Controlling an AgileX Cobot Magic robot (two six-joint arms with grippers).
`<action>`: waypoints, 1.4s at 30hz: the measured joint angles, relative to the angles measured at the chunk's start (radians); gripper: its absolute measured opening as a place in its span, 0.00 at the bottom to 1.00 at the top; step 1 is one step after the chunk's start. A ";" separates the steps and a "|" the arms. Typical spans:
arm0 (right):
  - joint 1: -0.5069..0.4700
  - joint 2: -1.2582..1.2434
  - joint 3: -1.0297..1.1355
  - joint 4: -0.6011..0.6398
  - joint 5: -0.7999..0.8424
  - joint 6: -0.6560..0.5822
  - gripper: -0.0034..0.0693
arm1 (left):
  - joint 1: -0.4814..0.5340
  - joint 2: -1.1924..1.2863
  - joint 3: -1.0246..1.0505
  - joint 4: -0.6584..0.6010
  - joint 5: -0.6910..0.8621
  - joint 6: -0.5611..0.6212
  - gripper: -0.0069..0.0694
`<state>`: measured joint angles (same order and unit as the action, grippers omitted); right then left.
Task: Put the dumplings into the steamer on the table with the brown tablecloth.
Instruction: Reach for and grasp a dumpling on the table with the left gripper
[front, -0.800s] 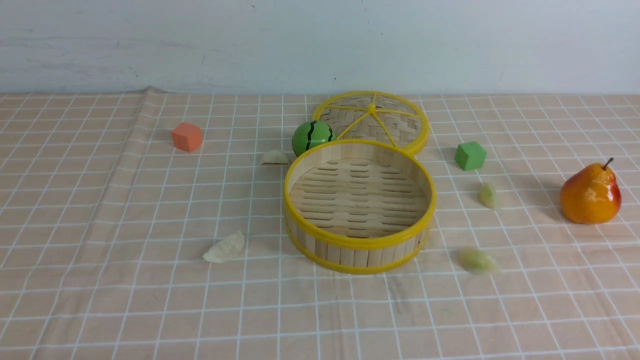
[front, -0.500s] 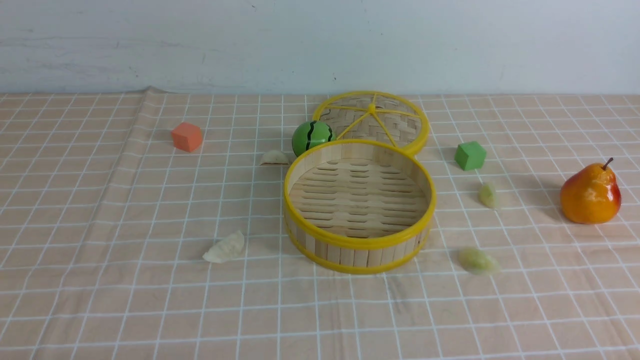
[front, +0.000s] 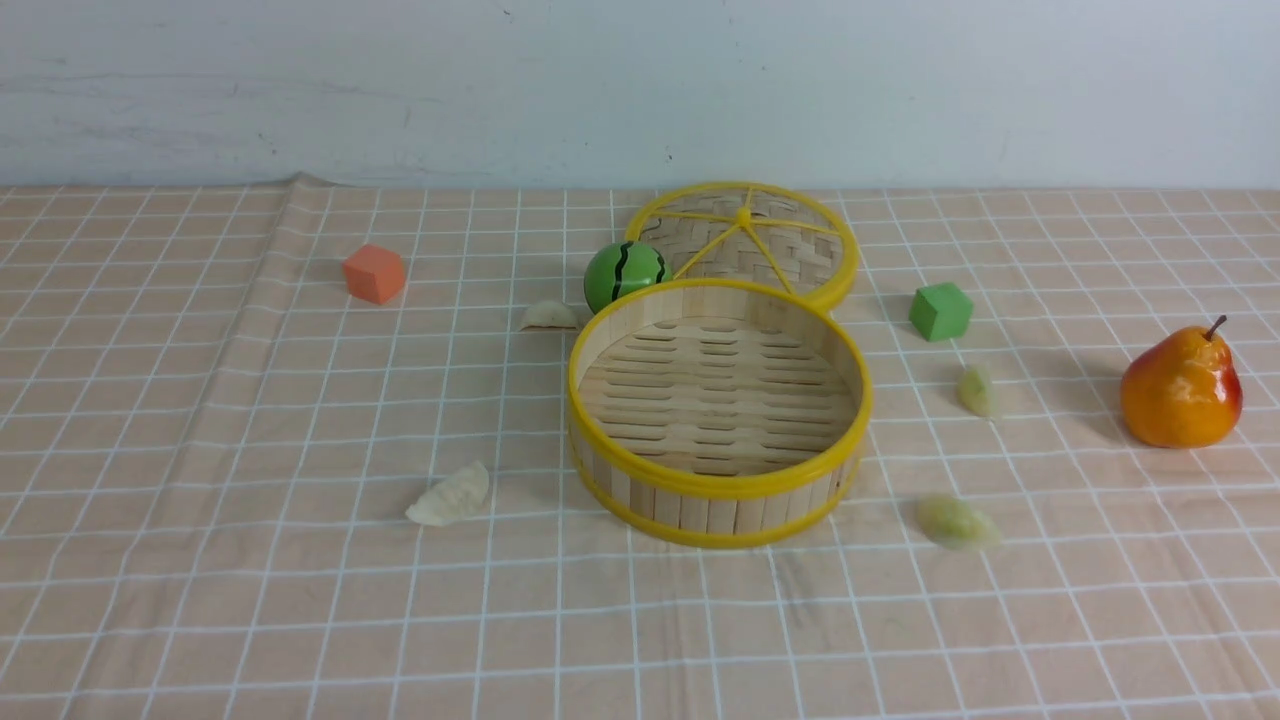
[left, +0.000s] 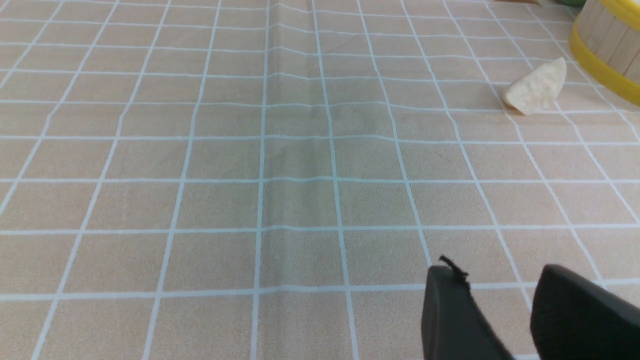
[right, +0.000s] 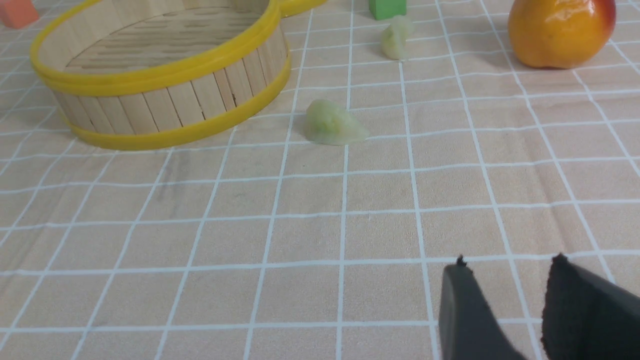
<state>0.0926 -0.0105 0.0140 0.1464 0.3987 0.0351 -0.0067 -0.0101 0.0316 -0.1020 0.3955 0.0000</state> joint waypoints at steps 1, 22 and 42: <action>0.000 0.000 0.000 0.000 0.000 0.000 0.38 | 0.000 0.000 0.000 0.000 -0.004 0.000 0.40; 0.000 0.000 0.011 -0.211 -0.381 -0.001 0.38 | 0.000 0.000 0.000 0.000 -0.505 0.000 0.40; 0.000 0.003 -0.020 -0.329 -0.625 0.425 0.38 | 0.000 0.018 -0.143 0.080 -0.642 -0.871 0.18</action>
<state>0.0926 -0.0078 -0.0058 -0.1829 -0.2267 0.4603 -0.0067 0.0078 -0.1109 -0.0224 -0.2461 -0.8707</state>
